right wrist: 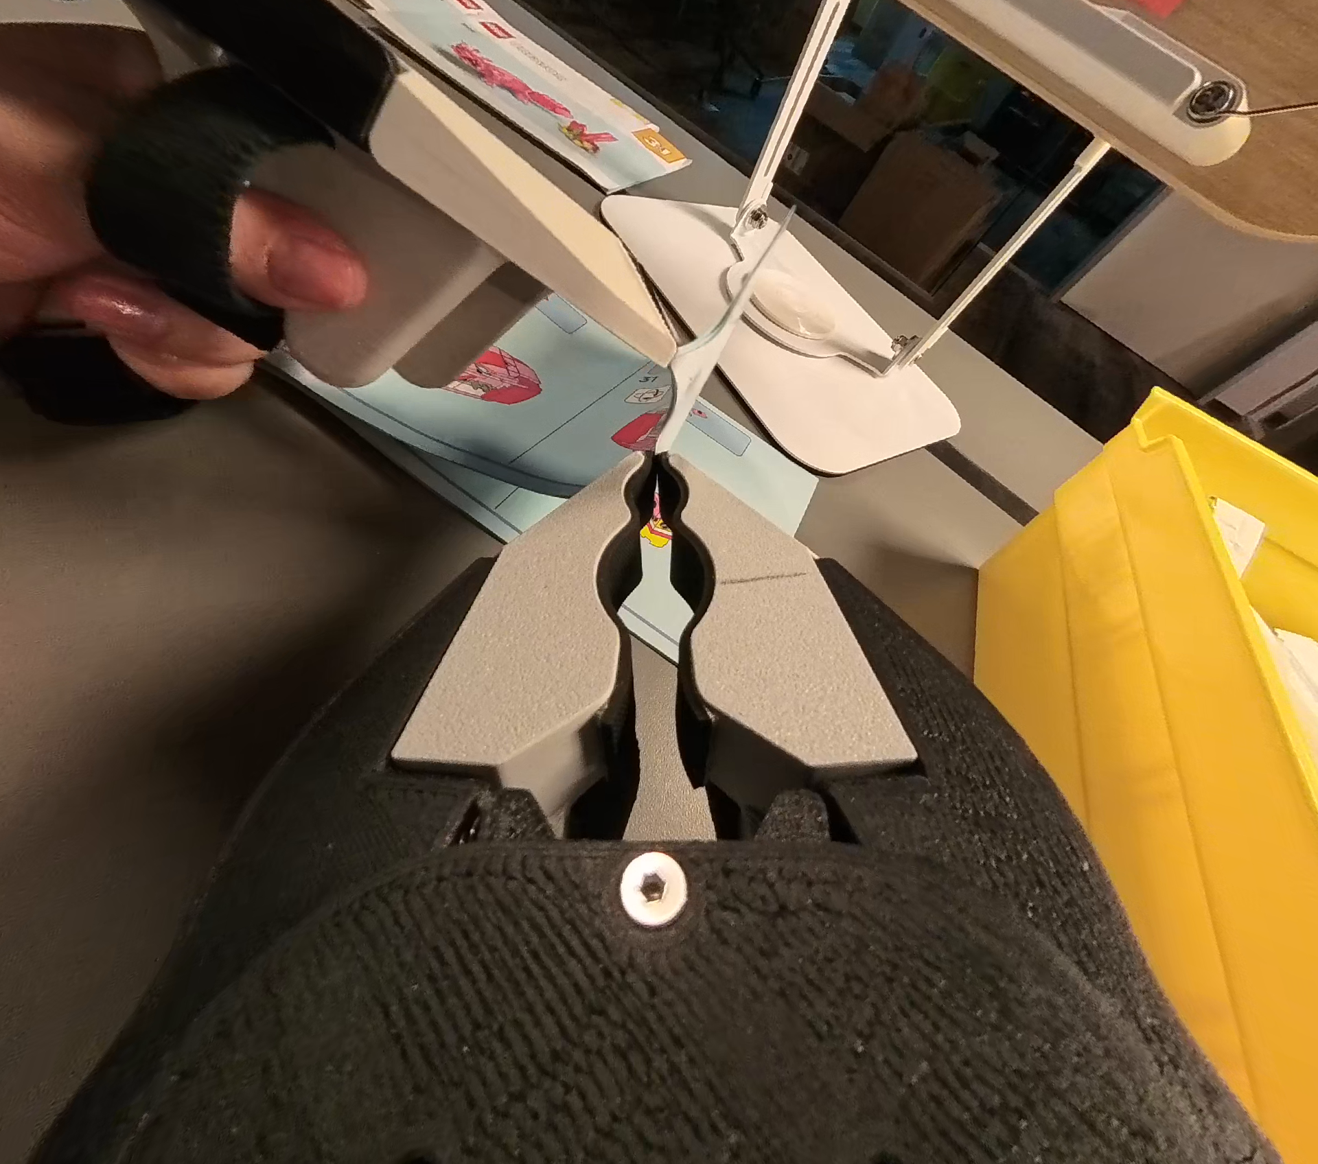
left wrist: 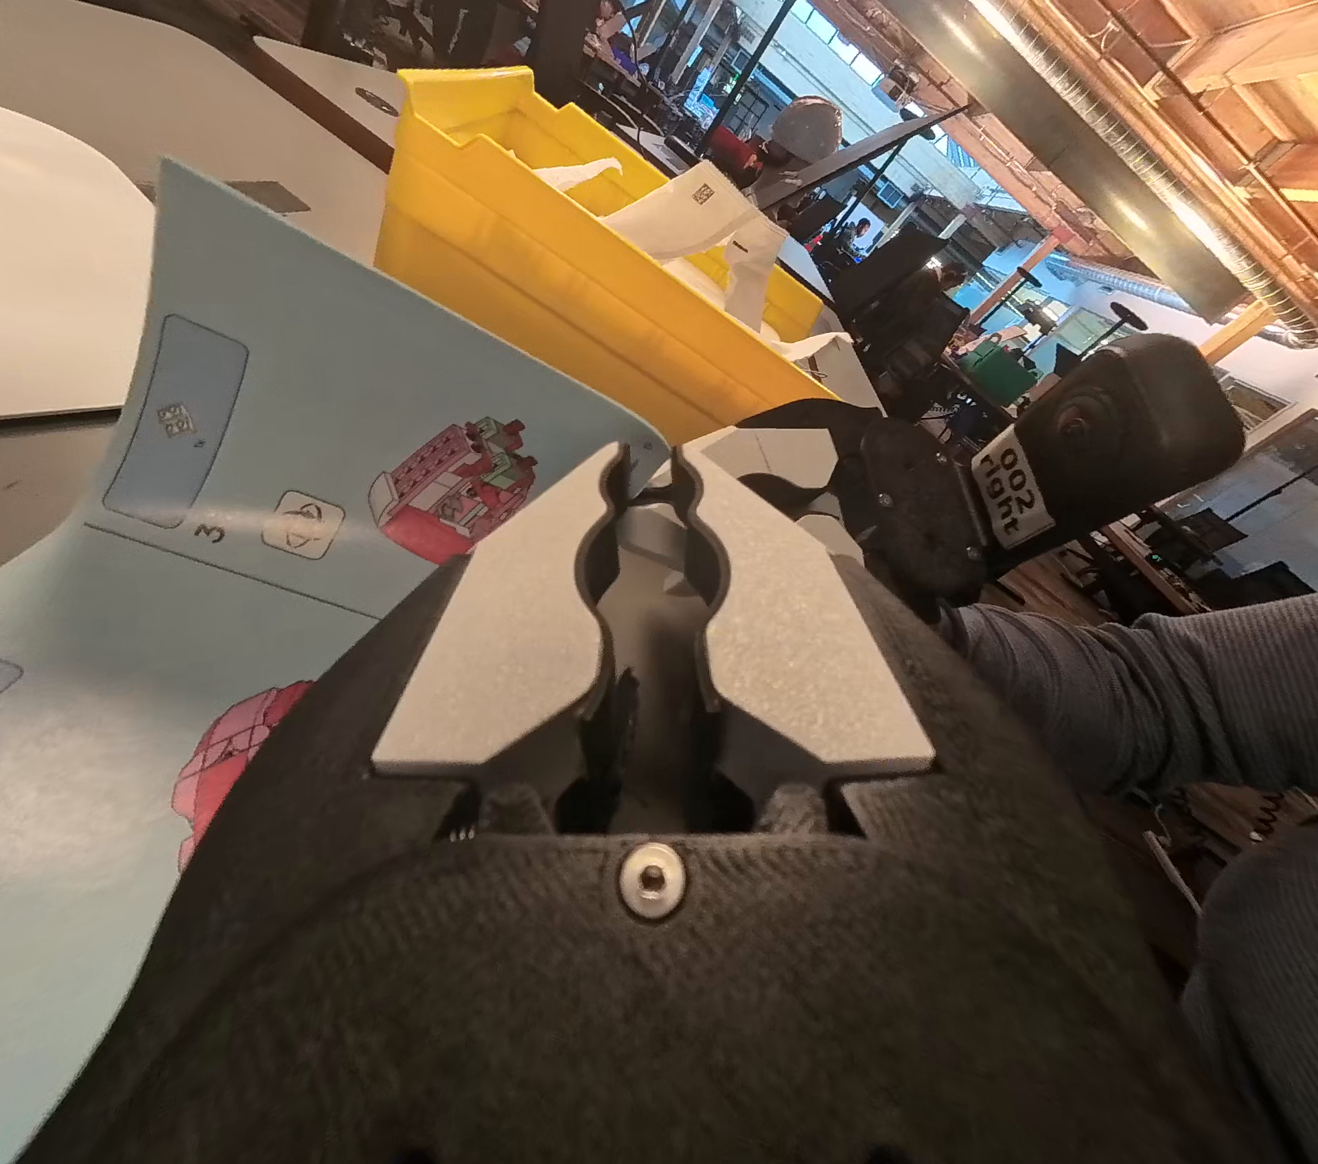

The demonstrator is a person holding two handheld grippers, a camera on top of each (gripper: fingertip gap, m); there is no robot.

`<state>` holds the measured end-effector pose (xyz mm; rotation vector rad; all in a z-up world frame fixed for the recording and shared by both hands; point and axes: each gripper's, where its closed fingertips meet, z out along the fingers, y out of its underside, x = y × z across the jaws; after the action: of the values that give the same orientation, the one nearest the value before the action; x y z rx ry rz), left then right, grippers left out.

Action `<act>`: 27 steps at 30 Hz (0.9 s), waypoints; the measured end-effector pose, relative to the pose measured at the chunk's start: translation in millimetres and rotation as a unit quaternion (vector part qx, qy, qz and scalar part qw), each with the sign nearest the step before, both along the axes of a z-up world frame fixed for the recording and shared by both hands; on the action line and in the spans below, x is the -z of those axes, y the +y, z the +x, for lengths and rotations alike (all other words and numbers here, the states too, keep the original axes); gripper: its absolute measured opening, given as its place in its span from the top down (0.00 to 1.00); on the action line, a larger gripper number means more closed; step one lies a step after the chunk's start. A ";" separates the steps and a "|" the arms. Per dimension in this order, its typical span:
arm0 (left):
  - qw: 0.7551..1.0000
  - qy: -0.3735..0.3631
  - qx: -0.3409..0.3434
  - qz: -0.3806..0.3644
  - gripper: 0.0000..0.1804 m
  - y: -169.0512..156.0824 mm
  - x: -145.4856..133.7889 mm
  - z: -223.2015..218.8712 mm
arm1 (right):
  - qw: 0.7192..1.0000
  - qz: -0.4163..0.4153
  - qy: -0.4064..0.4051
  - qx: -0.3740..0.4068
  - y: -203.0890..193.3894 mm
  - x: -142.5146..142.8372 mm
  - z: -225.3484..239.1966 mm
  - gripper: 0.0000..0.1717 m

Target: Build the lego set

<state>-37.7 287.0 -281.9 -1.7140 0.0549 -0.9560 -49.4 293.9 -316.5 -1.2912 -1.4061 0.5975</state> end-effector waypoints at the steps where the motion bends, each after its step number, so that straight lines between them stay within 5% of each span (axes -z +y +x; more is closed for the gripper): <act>1: 1.000 -0.002 0.000 0.000 0.95 -0.1 -0.2 -0.3 | 1.000 0.000 0.000 0.000 0.1 -0.1 0.1 1.00; 21: 1.000 -0.026 -0.007 0.001 1.00 1.8 -4.7 0.4 | 1.000 0.002 0.003 0.002 0.6 -0.9 0.0 1.00; 27: 0.999 -0.028 -0.021 -0.004 1.00 2.9 -4.4 -5.0 | 1.000 -0.005 0.022 0.010 2.9 -6.2 1.1 0.75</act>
<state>-42.7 289.8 -277.5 -1.6882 -0.0206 -0.9742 -48.3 296.8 -310.3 -1.2918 -1.3537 0.6161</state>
